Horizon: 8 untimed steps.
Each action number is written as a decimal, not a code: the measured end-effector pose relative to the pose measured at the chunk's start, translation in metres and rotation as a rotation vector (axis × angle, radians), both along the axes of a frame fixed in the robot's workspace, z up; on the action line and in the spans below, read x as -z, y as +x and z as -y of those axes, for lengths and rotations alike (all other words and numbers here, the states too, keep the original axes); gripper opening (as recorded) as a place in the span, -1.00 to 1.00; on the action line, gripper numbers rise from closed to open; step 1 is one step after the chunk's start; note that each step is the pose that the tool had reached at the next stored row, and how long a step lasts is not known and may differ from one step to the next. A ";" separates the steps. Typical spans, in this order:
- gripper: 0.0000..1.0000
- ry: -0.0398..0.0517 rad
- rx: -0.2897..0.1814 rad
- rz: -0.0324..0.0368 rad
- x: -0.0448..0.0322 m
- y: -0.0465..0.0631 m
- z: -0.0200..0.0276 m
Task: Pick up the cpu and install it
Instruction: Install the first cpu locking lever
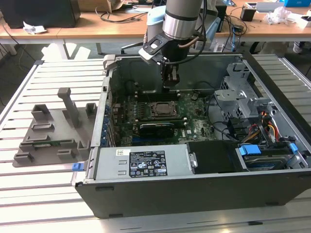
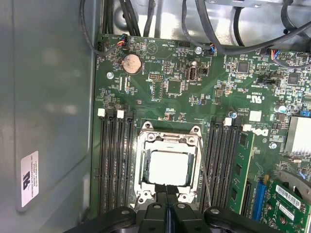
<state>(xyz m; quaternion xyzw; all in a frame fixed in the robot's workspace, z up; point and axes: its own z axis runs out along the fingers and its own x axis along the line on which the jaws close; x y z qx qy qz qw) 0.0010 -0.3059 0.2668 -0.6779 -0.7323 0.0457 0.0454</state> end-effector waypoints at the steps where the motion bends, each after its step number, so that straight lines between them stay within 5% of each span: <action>1: -0.79 -0.0003 -0.013 0.0000 0.0000 0.000 0.0000; 8: -0.79 -0.0003 -0.217 0.0000 0.0000 0.000 0.0000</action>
